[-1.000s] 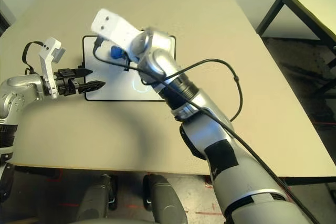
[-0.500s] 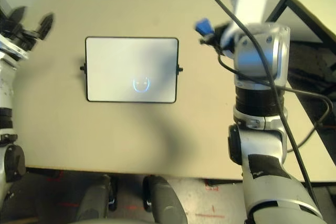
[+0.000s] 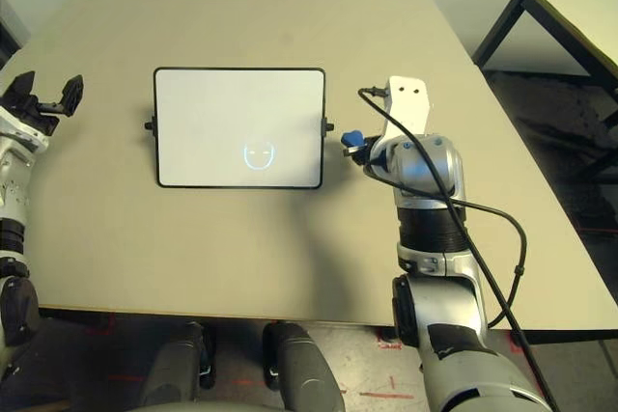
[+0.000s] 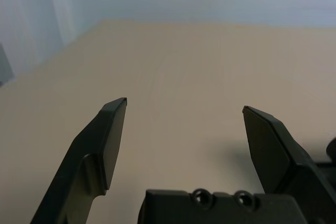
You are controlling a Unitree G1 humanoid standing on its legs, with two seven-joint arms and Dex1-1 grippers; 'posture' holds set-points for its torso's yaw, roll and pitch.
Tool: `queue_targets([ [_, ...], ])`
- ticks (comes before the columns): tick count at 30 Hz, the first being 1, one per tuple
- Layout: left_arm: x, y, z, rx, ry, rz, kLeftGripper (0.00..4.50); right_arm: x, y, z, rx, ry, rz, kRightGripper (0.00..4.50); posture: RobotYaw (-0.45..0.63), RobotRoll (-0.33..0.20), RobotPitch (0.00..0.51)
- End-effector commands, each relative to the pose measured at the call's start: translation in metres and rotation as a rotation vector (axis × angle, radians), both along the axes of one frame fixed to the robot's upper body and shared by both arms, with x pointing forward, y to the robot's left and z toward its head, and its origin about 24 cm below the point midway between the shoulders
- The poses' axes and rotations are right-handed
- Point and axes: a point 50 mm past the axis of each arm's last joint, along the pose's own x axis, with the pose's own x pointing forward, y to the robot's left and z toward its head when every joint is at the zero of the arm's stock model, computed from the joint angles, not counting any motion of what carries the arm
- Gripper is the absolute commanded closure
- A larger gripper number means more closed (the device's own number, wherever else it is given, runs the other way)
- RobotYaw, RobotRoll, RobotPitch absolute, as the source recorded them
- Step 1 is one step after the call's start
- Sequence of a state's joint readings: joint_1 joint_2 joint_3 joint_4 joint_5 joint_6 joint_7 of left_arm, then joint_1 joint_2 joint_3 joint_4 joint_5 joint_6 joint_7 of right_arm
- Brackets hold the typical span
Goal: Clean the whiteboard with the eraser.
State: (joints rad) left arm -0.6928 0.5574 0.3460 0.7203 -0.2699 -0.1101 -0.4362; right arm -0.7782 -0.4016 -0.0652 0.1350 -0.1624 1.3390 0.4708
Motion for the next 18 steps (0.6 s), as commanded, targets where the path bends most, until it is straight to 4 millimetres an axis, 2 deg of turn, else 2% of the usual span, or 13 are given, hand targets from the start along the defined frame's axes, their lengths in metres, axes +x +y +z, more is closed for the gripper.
queue_targets([
  [1, -0.003, -0.003, -0.016, -0.008, 0.046, -0.013, 0.0, 0.0, -0.017, -0.012, -0.017, 0.023, -0.068, 3.75, -0.01, 0.0, 0.126],
  [6, -0.003, -0.006, -0.021, -0.008, 0.065, -0.033, 0.0, -0.001, -0.031, -0.017, -0.05, 0.028, -0.112, 3.75, -0.01, 0.0, 0.126],
  [13, 0.001, -0.012, -0.025, -0.012, 0.082, -0.065, 0.0, 0.002, -0.03, -0.02, 0.002, 0.013, -0.128, 3.75, -0.01, 0.0, 0.118],
  [14, 0.001, -0.014, -0.025, -0.013, 0.086, -0.072, 0.0, 0.002, -0.032, -0.02, 0.015, 0.002, -0.132, 3.02, -0.01, 0.0, 0.116],
  [18, 0.003, -0.019, -0.028, -0.014, 0.1, -0.098, 0.0, 0.0, -0.039, -0.015, 0.064, -0.054, -0.133, 1.78, -0.01, 0.0, 0.11],
])
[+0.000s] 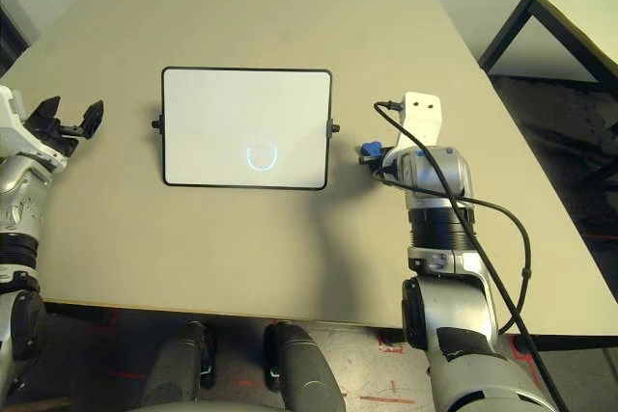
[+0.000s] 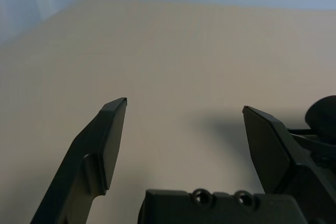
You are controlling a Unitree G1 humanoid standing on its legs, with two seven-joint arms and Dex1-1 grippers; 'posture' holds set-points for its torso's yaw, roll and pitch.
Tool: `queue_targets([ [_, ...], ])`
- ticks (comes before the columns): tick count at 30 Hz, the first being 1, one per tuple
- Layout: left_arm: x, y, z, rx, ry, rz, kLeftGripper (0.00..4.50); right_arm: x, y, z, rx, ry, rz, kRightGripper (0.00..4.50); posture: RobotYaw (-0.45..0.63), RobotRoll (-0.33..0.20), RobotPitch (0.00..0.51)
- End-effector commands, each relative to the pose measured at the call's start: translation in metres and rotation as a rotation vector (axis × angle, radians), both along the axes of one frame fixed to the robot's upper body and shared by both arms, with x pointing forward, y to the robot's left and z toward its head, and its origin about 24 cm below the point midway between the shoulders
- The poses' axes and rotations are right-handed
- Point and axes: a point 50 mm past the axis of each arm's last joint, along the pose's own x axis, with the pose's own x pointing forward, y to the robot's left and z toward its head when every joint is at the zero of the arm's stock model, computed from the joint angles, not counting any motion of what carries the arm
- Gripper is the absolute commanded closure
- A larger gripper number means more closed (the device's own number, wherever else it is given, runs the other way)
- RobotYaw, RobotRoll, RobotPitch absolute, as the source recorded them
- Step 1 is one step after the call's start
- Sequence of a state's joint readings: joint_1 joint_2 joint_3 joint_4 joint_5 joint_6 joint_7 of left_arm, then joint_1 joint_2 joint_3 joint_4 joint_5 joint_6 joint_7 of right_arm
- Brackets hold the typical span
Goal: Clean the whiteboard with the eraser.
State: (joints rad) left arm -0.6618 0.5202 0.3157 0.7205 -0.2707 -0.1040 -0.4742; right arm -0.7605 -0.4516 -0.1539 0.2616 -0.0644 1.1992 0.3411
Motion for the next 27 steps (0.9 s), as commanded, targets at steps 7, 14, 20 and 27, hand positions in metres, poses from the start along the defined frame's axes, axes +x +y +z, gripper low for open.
queue_targets([
  [7, 0.006, -0.006, 0.0, -0.004, 0.008, -0.02, 0.0, -0.005, -0.025, 0.016, 0.15, -0.387, -0.024, 0.04, -0.04, 0.0, 0.132],
  [14, 0.004, 0.018, 0.015, 0.005, -0.106, 0.189, 0.0, -0.004, -0.061, 0.007, 0.111, -0.72, -0.141, 0.04, -0.06, 0.0, 0.15],
  [20, -0.011, 0.046, -0.008, -0.014, -0.039, 0.302, 0.0, -0.01, -0.087, -0.031, 0.07, -0.775, -0.235, 0.04, -0.04, 0.0, 0.138],
  [27, -0.016, 0.048, -0.031, -0.049, 0.04, 0.31, 0.0, -0.015, -0.088, -0.055, 0.042, -0.743, -0.23, 0.04, -0.05, 0.0, 0.131],
])
